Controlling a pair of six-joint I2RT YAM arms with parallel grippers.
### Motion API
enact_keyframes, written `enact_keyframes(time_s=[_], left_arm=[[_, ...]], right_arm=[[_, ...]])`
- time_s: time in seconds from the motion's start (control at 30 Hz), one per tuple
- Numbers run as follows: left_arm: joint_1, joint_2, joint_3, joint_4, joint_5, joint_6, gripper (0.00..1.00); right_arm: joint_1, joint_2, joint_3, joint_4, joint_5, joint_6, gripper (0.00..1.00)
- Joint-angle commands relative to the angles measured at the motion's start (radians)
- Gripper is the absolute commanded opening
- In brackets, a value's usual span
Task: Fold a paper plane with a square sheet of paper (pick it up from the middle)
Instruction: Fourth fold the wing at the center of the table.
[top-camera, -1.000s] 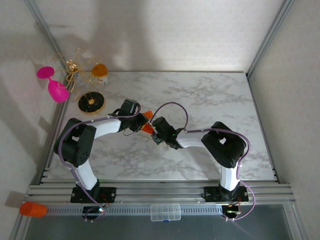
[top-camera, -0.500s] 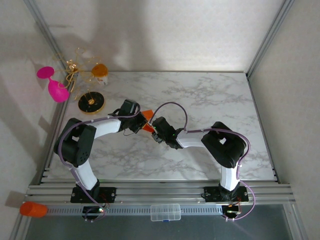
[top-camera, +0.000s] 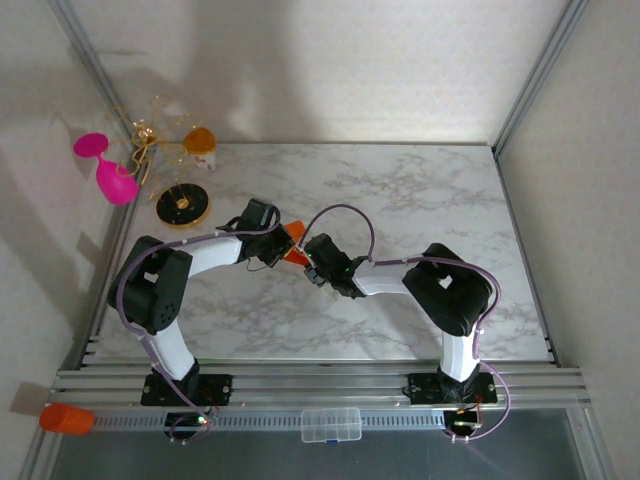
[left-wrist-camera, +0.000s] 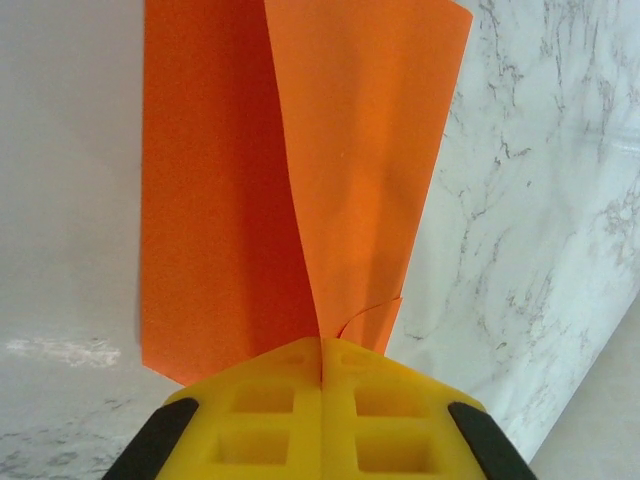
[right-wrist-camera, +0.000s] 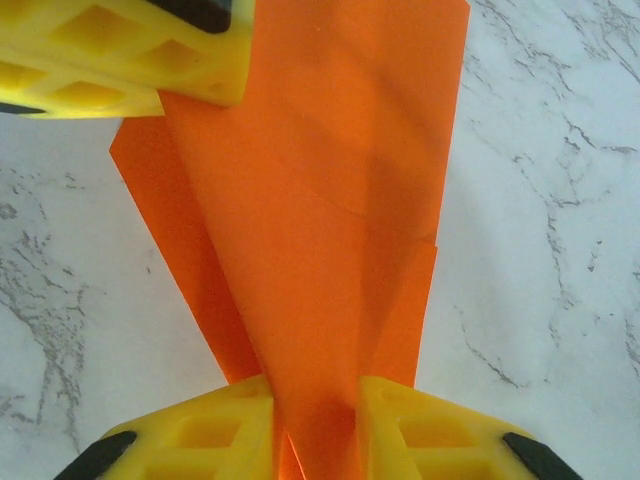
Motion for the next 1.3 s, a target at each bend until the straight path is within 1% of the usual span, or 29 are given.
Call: enact_keyframes(time_s=[0.0, 0.07, 0.37, 0.5, 0.77, 0.87, 1.0, 1.07, 1.27], left_arm=[[-0.007, -0.006, 0.029, -0.031, -0.001, 0.013, 0.05], [-0.005, -0.005, 0.032, -0.032, -0.004, 0.014, 0.05], [-0.005, -0.006, 0.030, -0.033, -0.004, 0.018, 0.06], [-0.004, -0.010, 0.036, -0.036, -0.007, 0.022, 0.09], [0.010, -0.021, 0.063, -0.072, -0.029, 0.049, 0.19], [0.026, -0.040, 0.084, -0.102, -0.055, 0.071, 0.26], [0.058, -0.087, 0.095, -0.145, -0.110, 0.094, 0.37], [0.074, -0.116, 0.083, -0.150, -0.133, 0.095, 0.40], [0.089, -0.213, 0.004, -0.118, -0.194, 0.072, 0.42]], right_arm=[[0.003, 0.000, -0.018, -0.015, 0.030, -0.012, 0.26], [0.003, -0.005, -0.024, -0.017, 0.027, -0.011, 0.26], [0.003, -0.004, -0.028, -0.021, 0.010, -0.003, 0.16], [0.002, -0.001, -0.027, -0.022, -0.017, 0.002, 0.13], [-0.003, 0.009, -0.028, -0.030, -0.090, 0.026, 0.11], [-0.013, 0.016, -0.028, -0.036, -0.134, 0.040, 0.10], [-0.035, 0.029, -0.026, -0.041, -0.207, 0.068, 0.09], [-0.048, 0.032, -0.027, -0.041, -0.248, 0.082, 0.09], [-0.083, 0.053, -0.027, -0.044, -0.348, 0.122, 0.09]])
